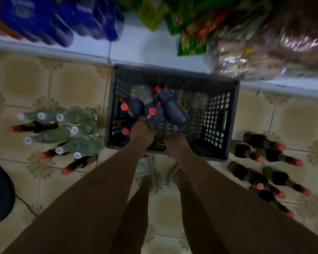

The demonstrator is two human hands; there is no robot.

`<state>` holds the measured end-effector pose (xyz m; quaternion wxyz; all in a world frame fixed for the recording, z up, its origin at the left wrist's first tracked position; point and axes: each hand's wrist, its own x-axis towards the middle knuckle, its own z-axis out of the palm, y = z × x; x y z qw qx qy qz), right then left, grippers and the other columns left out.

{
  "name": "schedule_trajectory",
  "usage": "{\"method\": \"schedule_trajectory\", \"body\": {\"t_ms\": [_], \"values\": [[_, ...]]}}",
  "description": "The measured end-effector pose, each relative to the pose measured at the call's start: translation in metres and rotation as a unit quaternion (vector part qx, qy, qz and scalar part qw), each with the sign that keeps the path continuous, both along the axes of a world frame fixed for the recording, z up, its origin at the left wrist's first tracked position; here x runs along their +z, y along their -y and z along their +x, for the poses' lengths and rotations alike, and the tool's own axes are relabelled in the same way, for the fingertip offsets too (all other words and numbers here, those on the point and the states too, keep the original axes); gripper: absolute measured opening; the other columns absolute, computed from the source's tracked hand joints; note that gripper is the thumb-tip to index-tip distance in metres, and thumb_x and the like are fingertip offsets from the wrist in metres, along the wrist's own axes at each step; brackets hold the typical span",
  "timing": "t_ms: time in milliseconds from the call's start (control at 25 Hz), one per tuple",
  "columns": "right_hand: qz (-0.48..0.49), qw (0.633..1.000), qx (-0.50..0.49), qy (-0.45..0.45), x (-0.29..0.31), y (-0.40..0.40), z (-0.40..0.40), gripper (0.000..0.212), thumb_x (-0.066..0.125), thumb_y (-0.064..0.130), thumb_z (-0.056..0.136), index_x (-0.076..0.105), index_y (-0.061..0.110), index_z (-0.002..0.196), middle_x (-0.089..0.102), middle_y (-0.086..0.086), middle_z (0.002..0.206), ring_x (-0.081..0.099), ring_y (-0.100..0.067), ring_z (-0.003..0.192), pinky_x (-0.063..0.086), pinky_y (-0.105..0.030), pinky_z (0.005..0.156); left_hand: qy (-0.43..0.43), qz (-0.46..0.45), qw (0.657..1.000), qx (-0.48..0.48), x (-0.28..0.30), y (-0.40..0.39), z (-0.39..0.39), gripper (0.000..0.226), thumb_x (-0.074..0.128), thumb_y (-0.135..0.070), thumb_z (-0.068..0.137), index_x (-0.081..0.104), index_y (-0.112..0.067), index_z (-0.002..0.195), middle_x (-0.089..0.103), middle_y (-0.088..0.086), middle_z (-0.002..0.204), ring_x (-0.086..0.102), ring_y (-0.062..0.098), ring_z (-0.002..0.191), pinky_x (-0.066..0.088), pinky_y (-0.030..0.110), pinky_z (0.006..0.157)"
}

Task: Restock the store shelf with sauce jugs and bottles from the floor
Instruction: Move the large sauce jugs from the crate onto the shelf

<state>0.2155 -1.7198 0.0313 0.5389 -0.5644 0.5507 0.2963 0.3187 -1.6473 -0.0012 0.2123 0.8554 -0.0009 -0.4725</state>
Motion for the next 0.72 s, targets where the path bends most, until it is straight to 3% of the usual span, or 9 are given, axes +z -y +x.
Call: {"method": "schedule_trajectory", "body": {"t_ms": [80, 160, 280, 440, 520, 560, 640, 680, 720], "values": [[0.009, 1.0, 0.003, 0.014, -0.042, -0.002, 0.001, 0.008, 0.042, 0.014, 0.101, 0.048, 0.012, 0.096, 0.051, -0.008, 0.099, 0.05, -0.024, 0.092, 0.047, -0.037, 0.088, 0.051, 0.027, 0.998, -0.02, -0.044, -0.001, 0.005, 0.025, 0.068, -0.009, 0.083, 0.063, -0.001, 0.106, 0.067, 0.02, 0.11, 0.062, 0.035, 0.102, 0.047, 0.036, 0.08], [0.015, 1.0, 0.016, 0.018, -0.063, -0.003, 0.0, 0.016, 0.043, 0.013, 0.1, 0.057, 0.006, 0.101, 0.058, -0.017, 0.105, 0.059, -0.036, 0.103, 0.049, -0.044, 0.096, 0.072, 0.05, 0.996, -0.028, -0.068, 0.003, 0.013, 0.029, 0.068, -0.013, 0.085, 0.061, 0.002, 0.109, 0.065, 0.024, 0.113, 0.061, 0.039, 0.106, 0.048, 0.039, 0.083], [0.007, 1.0, 0.006, 0.018, -0.079, 0.0, -0.005, 0.029, 0.045, 0.014, 0.099, 0.062, -0.003, 0.115, 0.064, -0.025, 0.117, 0.061, -0.041, 0.11, 0.052, -0.049, 0.095, 0.06, 0.045, 0.996, -0.051, -0.085, 0.014, 0.016, 0.028, 0.061, -0.018, 0.093, 0.059, 0.004, 0.11, 0.063, 0.025, 0.113, 0.06, 0.041, 0.104, 0.047, 0.041, 0.082], [0.032, 0.998, -0.055, 0.022, -0.085, 0.003, -0.011, 0.027, 0.048, 0.014, 0.097, 0.059, 0.001, 0.118, 0.064, -0.023, 0.115, 0.063, -0.041, 0.109, 0.052, -0.053, 0.096, -0.012, 0.053, 0.996, -0.073, -0.082, 0.025, 0.024, 0.034, 0.056, -0.027, 0.096, 0.065, 0.002, 0.111, 0.063, 0.026, 0.121, 0.059, 0.042, 0.114, 0.048, 0.042, 0.093], [0.036, 0.996, -0.072, 0.022, -0.078, 0.003, -0.016, 0.021, 0.047, 0.014, 0.097, 0.062, 0.003, 0.109, 0.063, -0.018, 0.1, 0.063, -0.039, 0.103, 0.052, -0.052, 0.096, -0.03, 0.049, 0.995, -0.075, -0.071, 0.029, 0.025, 0.044, 0.06, -0.029, 0.091, 0.063, 0.006, 0.117, 0.059, 0.03, 0.125, 0.055, 0.044, 0.118, 0.046, 0.041, 0.095], [0.037, 0.997, -0.07, 0.024, -0.072, 0.004, -0.019, 0.017, 0.047, 0.013, 0.096, 0.062, 0.006, 0.099, 0.06, -0.016, 0.093, 0.063, -0.039, 0.099, 0.053, -0.051, 0.094, -0.037, 0.032, 0.996, -0.07, -0.061, 0.029, 0.023, 0.05, 0.061, -0.03, 0.088, 0.06, 0.012, 0.115, 0.058, 0.034, 0.119, 0.056, 0.046, 0.11, 0.047, 0.043, 0.089], [0.035, 0.998, -0.053, 0.027, -0.05, 0.009, -0.025, 0.014, 0.047, 0.013, 0.095, 0.058, 0.012, 0.086, 0.058, -0.014, 0.088, 0.063, -0.038, 0.095, 0.052, -0.049, 0.089, -0.045, -0.011, 0.996, -0.078, -0.035, 0.029, 0.018, 0.043, 0.061, -0.023, 0.085, 0.055, 0.018, 0.095, 0.053, 0.029, 0.082, 0.053, 0.036, 0.072, 0.04, 0.039, 0.064], [0.029, 0.999, -0.032, 0.029, -0.036, 0.014, -0.029, 0.013, 0.047, 0.013, 0.095, 0.057, 0.012, 0.086, 0.058, -0.013, 0.088, 0.062, -0.035, 0.092, 0.053, -0.047, 0.088, -0.052, -0.021, 0.993, -0.102, -0.02, 0.026, 0.016, 0.032, 0.061, -0.018, 0.084, 0.053, 0.012, 0.079, 0.043, 0.018, 0.068, 0.044, 0.031, 0.061, 0.03, 0.035, 0.059], [0.019, 0.999, -0.012, 0.033, -0.022, 0.02, -0.033, 0.012, 0.048, 0.013, 0.095, 0.058, 0.011, 0.088, 0.058, -0.013, 0.089, 0.061, -0.032, 0.089, 0.053, -0.046, 0.086, -0.061, -0.03, 0.988, -0.136, -0.006, 0.023, 0.015, 0.028, 0.062, -0.014, 0.083, 0.047, 0.001, 0.065, 0.035, 0.008, 0.064, 0.041, 0.037, 0.06, 0.025, 0.032, 0.061]]}}
